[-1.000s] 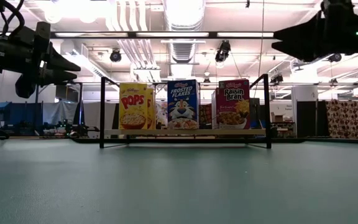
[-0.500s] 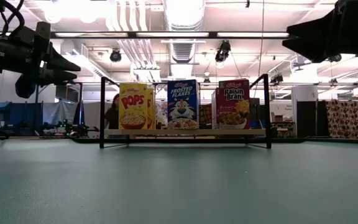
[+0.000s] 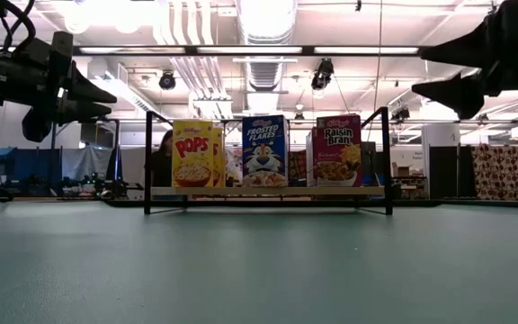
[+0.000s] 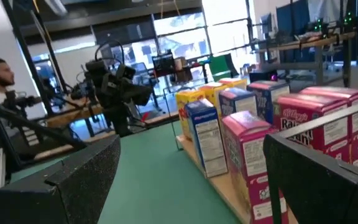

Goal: Stack cereal on shelf
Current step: Return to Home Position

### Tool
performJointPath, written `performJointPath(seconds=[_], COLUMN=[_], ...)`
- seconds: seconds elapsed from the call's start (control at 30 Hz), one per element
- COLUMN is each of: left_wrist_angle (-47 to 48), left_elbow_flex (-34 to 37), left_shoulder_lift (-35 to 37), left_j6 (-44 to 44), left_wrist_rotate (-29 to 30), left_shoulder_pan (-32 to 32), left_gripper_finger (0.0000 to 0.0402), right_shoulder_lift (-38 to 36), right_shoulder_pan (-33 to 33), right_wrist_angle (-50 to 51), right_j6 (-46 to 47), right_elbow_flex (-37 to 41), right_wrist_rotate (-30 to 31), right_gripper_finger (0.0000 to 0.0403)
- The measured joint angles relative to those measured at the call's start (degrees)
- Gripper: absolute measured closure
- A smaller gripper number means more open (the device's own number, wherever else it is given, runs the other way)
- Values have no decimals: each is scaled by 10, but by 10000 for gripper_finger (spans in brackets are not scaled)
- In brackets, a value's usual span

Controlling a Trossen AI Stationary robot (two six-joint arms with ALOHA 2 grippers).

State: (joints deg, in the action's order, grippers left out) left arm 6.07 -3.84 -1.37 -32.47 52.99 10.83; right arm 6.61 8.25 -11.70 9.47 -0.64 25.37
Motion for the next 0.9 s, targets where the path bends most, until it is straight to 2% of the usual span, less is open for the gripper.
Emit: performJointPath(seconds=[0.27, 0.7, 0.9], left_wrist_angle=[0, -2, -94], left_elbow_flex=[0, 2, 32], left_shoulder_lift=[0, 6, 13], left_j6=[0, 0, -2], left_wrist_rotate=[0, 0, 0], left_shoulder_pan=[0, -1, -23], left_gripper_finger=[293, 293, 293], right_shoulder_lift=[-64, -66, -66], right_shoulder_pan=[0, 0, 0], right_wrist_angle=[11, -1, -1], right_j6=[-11, -11, -11], right_elbow_flex=[0, 0, 1], right_wrist_rotate=[1, 1, 1], right_gripper_finger=[19, 19, 19])
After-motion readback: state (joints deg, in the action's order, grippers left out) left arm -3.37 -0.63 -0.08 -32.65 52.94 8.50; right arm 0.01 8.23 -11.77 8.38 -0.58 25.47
